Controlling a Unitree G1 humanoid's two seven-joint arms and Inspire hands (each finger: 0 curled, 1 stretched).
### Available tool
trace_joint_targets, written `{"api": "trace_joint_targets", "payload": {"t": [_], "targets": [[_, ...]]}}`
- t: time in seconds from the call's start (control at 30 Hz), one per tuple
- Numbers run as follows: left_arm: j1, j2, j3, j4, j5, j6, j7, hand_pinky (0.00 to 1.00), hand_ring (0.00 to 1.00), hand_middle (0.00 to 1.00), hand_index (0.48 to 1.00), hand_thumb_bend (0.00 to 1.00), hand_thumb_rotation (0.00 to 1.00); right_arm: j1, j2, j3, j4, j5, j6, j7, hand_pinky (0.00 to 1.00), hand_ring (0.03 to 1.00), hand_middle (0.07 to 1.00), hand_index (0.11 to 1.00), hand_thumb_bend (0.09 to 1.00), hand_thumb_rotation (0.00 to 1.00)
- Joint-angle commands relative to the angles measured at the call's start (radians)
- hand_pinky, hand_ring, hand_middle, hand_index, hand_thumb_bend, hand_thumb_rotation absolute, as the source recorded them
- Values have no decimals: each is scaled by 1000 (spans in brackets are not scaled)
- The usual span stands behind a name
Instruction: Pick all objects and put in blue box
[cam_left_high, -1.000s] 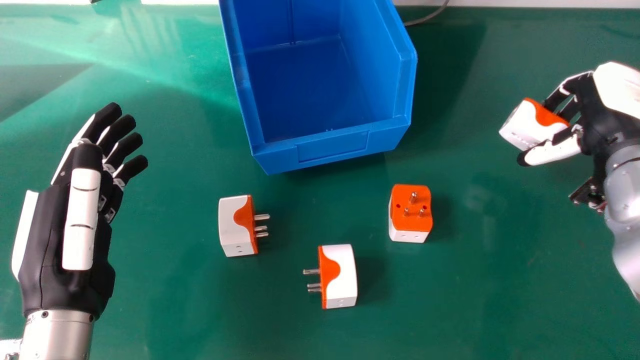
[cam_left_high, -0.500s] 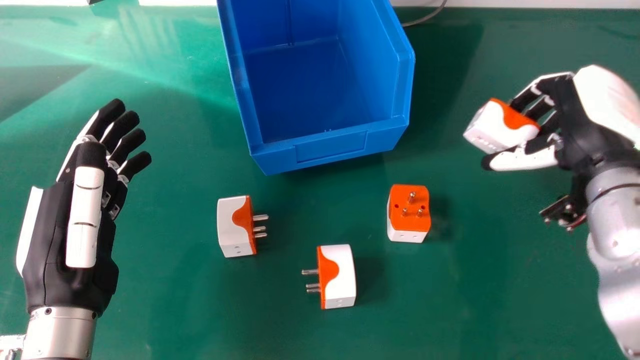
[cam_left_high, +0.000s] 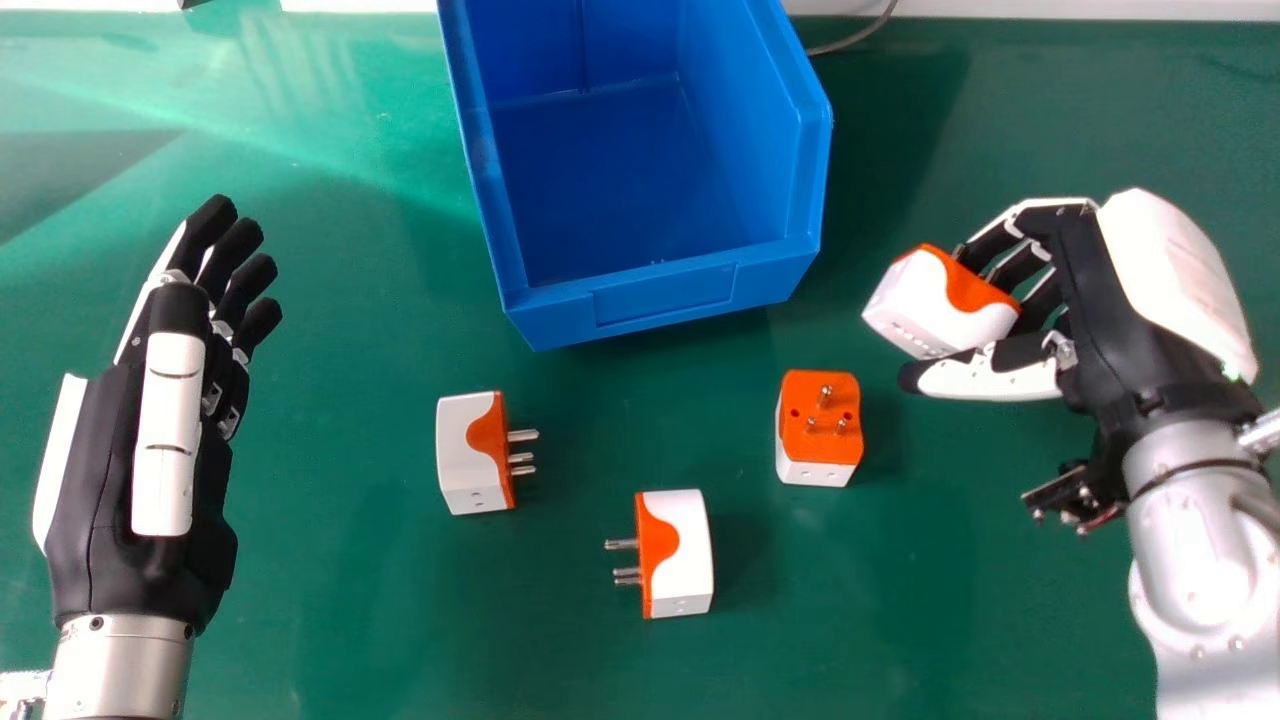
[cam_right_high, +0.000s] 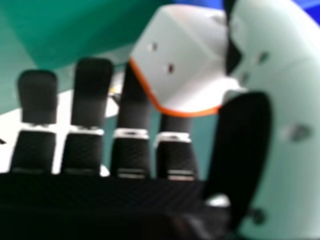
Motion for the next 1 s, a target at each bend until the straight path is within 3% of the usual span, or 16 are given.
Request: {"api": "trace_joint_targets", "payload": {"t": [0.0,0.13,0.27,0.37,0.53,0.73,0.83,0.97], "targets": [[1,5,3,-6,-5,-19,-1,938,931,933,912,679,883,19,14,8,-70,-41,-1,0,298,369,477,511,512,0],[-2,6,1,-4,-3,-20,-1,938,931,933,912,677,884,50,39,35,-120,-85,-4,5,292,367,477,514,511,0],[-5,8,1,6,-11,-27,-12,933,931,933,912,677,886,68,66,51,-151,-92,-18,16,284,363,476,520,510,0],[-5,6,-1,4,-4,-30,-7,932,930,933,911,677,885,73,77,66,-168,-102,-32,22,284,363,478,521,510,0],[-6,-1,-5,1,-6,-25,1,926,927,929,908,673,887,71,103,94,-193,-114,-40,39,282,363,477,529,508,0],[-6,4,-7,1,-1,-26,-2,928,928,927,912,666,894,55,137,125,-199,-130,-54,55,274,359,472,535,507,0],[-8,6,-8,2,-7,-23,-7,925,928,926,914,664,896,36,157,140,-193,-134,-52,63,263,353,466,540,505,0],[-10,5,-11,3,-5,-27,-9,924,928,926,915,660,898,-5,183,149,-168,-129,-64,59,260,351,464,540,505,0]]}}
